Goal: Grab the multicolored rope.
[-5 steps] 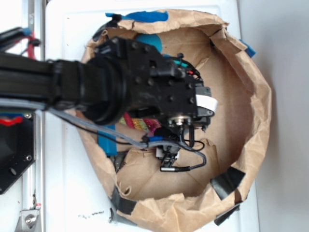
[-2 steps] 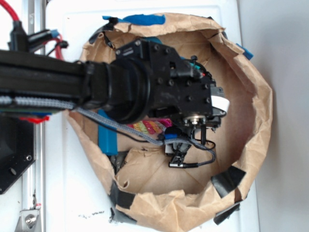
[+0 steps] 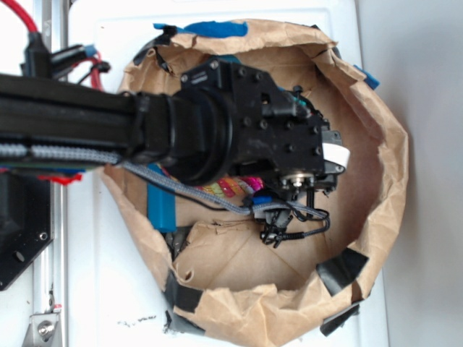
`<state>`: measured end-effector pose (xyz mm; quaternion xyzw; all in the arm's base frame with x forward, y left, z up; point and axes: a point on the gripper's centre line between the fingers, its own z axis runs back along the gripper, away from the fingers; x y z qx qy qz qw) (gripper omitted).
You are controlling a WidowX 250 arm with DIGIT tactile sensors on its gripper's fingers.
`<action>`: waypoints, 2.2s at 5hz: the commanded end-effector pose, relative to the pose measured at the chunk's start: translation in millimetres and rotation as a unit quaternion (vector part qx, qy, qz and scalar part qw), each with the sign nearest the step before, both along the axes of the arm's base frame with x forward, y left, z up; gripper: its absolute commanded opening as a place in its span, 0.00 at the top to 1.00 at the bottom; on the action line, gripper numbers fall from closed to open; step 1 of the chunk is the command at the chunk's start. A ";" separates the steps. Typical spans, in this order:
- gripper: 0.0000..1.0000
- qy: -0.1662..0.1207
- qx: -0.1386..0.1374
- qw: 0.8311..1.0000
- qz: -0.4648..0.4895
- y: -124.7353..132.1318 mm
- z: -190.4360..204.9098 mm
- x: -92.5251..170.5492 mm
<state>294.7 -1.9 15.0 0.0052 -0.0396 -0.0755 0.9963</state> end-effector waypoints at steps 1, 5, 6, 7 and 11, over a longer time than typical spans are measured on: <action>1.00 -0.013 0.002 1.000 -0.002 -0.7 0.2 0.2; 1.00 -0.001 -0.018 0.999 0.031 9.4 52.7 -19.5; 1.00 0.002 -0.016 0.999 0.035 6.8 75.6 -20.3; 1.00 0.000 -0.004 1.000 0.030 -3.3 97.1 -21.5; 1.00 -0.031 -0.010 0.999 0.027 -17.1 131.4 -25.6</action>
